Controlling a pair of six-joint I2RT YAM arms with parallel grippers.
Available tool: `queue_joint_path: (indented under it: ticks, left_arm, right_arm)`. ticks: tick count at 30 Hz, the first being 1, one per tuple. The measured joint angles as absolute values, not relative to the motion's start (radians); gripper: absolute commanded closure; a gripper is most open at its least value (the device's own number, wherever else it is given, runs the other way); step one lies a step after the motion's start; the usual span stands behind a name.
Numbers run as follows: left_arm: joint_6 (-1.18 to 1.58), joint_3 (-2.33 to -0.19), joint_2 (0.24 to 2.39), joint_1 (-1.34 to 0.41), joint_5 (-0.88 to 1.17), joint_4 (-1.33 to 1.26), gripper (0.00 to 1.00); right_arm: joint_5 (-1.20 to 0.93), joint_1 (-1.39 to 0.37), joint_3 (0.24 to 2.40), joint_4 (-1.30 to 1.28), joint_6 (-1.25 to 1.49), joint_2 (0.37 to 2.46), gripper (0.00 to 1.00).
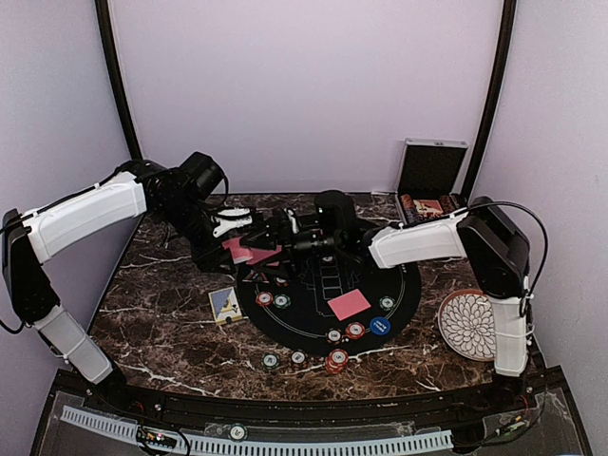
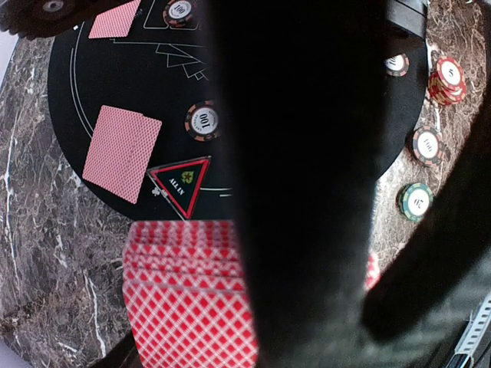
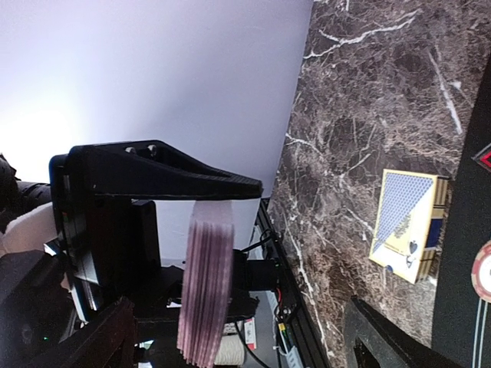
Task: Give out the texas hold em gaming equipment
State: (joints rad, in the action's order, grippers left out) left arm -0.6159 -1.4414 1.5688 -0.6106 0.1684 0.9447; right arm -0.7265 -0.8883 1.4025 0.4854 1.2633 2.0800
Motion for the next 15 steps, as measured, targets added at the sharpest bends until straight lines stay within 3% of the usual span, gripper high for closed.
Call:
queue_joint_path:
  ticks: [15]
  left_arm:
    - [-0.611,-1.445,1.569,-0.609,0.18,0.948,1.0]
  right_arm:
    - [-0.758,-0.924,1.538,0.622,1.413,2.225,0.07]
